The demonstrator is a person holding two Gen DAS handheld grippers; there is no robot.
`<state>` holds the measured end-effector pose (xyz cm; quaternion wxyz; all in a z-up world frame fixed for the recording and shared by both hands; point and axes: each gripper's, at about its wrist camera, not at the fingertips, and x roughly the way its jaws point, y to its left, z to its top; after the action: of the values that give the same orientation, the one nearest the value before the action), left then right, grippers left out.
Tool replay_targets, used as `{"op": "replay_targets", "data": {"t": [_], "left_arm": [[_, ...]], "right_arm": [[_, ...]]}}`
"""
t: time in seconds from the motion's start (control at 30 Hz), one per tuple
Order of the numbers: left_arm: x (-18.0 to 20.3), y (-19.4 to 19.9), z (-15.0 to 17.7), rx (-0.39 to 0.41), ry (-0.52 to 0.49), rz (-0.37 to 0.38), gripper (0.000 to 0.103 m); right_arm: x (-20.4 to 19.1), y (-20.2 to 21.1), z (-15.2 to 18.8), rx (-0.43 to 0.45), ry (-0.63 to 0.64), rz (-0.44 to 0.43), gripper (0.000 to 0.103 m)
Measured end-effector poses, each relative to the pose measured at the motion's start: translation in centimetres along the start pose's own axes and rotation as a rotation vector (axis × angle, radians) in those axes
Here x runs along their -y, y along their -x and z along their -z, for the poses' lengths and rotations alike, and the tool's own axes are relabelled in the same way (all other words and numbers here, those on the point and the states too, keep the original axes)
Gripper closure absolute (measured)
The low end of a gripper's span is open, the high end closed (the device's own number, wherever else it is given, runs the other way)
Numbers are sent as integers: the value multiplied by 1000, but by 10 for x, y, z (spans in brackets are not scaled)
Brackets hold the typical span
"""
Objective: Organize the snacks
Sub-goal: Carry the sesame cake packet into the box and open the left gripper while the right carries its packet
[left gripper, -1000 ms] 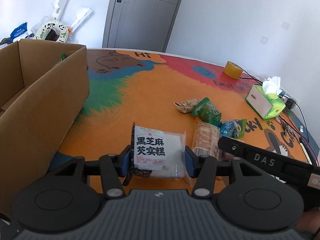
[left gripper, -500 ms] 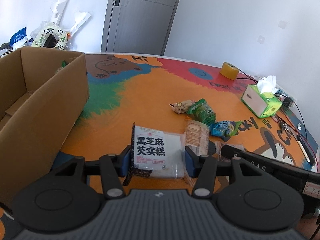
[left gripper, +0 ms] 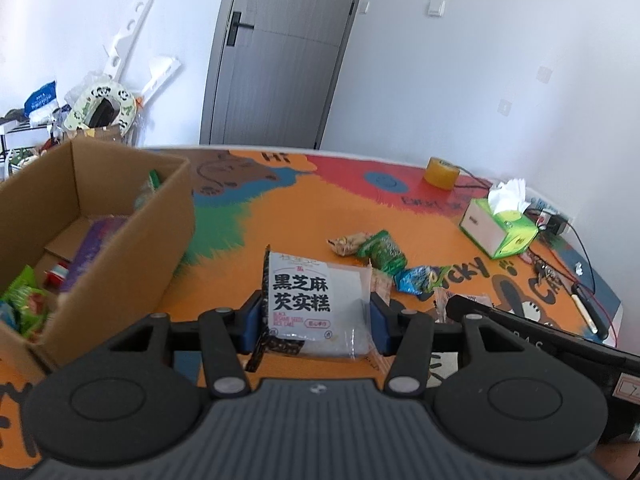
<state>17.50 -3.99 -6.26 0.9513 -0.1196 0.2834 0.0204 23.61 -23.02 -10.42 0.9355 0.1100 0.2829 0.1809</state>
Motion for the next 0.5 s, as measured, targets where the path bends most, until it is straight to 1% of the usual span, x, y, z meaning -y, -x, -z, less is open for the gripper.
{"op": "replay_targets", "data": {"t": [0.13, 0.5], "left_arm": [[-4, 18, -6, 40, 3, 0, 51], [-25, 55, -20, 117, 24, -18, 51]], "right_arm": [[-12, 9, -5, 23, 13, -31, 67], [-51, 27, -14, 71, 51, -92, 67]]}}
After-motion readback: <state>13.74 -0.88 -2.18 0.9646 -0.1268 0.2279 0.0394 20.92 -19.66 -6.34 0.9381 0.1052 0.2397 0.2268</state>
